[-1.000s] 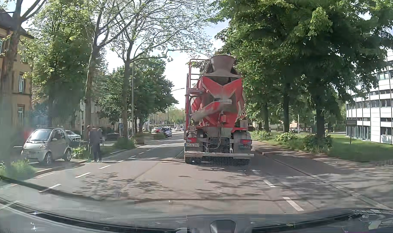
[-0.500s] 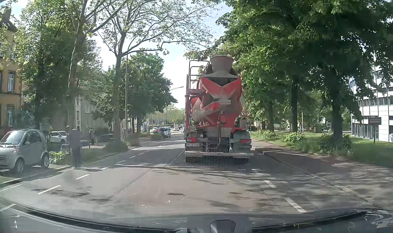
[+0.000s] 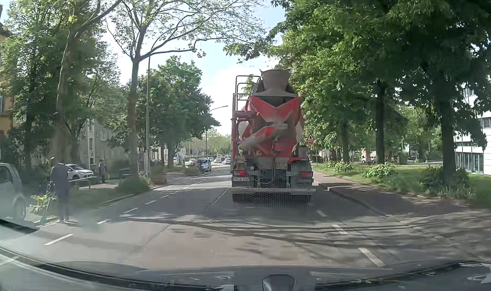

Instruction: Follow the waypoints while adhering to traffic rules and regulations

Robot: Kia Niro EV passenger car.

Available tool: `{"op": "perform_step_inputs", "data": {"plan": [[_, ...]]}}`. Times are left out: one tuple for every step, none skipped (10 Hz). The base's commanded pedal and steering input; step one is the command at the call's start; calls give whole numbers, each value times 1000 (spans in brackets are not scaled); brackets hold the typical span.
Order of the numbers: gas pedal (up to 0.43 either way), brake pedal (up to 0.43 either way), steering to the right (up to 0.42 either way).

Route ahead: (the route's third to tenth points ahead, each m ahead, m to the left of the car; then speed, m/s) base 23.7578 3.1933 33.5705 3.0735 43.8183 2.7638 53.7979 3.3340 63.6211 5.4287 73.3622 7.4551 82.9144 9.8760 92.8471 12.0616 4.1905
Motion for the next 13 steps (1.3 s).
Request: {"op": "perform_step_inputs", "data": {"plan": [[0, 0, 0], [0, 0, 0], [0, 0, 0], [0, 0, 0], [0, 0, 0], [0, 0, 0], [8, 0, 1], [20, 0, 2], [28, 0, 3], [28, 0, 4], [28, 0, 4], [28, 0, 5], [28, 0, 5]]}}
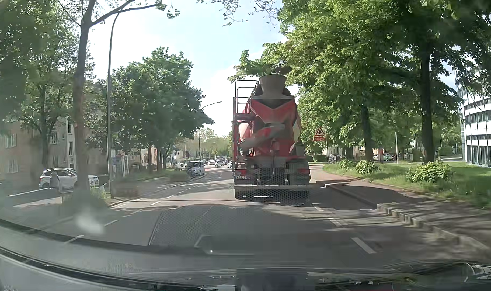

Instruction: Follow the waypoints while adhering to traffic rules and regulations

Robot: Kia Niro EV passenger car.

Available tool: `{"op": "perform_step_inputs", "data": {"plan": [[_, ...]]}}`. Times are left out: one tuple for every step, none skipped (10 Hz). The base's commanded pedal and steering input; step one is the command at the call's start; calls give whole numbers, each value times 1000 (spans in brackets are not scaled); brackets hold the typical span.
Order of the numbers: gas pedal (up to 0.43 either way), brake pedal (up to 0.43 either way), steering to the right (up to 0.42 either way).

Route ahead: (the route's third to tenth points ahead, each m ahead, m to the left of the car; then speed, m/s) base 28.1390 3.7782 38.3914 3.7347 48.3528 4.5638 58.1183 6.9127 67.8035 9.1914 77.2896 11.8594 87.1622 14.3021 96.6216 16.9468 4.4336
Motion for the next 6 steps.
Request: {"op": "perform_step_inputs", "data": {"plan": [[28, 0, 5], [39, 0, 5], [47, 0, 5], [47, 0, 5], [47, 0, 6], [47, 0, 7]]}}
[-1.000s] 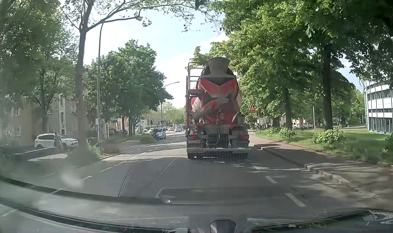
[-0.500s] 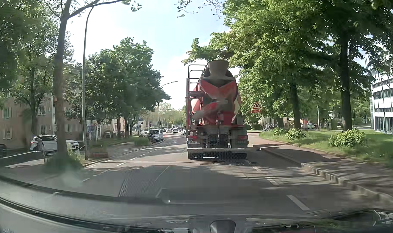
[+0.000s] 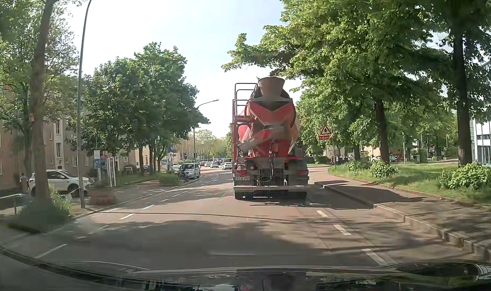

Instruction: Follow the waypoints while adhering to traffic rules and regulations

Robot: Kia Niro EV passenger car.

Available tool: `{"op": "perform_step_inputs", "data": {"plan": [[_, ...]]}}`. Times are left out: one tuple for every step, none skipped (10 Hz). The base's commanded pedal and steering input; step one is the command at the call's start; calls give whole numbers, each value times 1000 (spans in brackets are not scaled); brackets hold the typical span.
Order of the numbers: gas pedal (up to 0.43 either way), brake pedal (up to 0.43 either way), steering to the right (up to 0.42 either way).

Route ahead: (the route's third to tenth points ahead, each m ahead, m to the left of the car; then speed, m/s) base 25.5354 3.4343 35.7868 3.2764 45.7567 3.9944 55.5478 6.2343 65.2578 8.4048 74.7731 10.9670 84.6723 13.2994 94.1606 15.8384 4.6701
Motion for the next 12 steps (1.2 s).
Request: {"op": "perform_step_inputs", "data": {"plan": [[47, 0, 8], [47, 0, 8], [47, 0, 9], [47, 0, 9], [47, 0, 8], [47, 0, 8], [39, 0, 8], [39, 0, 8], [39, 0, 8], [39, 0, 8], [39, 0, 8], [39, 0, 8]]}}
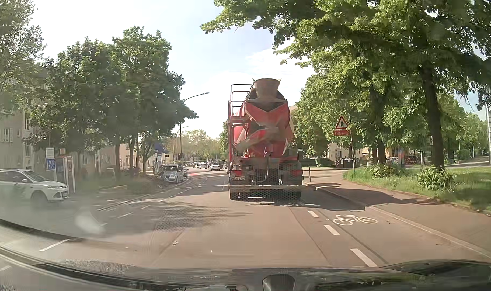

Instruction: Follow the waypoints while adhering to traffic rules and regulations

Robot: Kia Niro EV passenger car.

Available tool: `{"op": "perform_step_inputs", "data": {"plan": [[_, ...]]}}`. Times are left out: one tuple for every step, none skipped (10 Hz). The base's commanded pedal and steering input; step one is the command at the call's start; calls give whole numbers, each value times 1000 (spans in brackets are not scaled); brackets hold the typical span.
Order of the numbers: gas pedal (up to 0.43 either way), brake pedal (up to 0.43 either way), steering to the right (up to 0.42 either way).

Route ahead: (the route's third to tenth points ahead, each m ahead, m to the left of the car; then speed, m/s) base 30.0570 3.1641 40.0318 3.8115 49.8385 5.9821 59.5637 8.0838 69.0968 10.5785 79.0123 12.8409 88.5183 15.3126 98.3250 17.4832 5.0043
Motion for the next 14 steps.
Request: {"op": "perform_step_inputs", "data": {"plan": [[39, 0, 8], [39, 0, 6], [39, 0, 6], [39, 0, 6], [39, 0, 5], [39, 0, 5], [39, 0, 6], [39, 0, 5], [39, 0, 3], [39, 0, 1], [39, 0, 1], [39, 0, 1], [39, 0, 1], [39, 0, 1]]}}
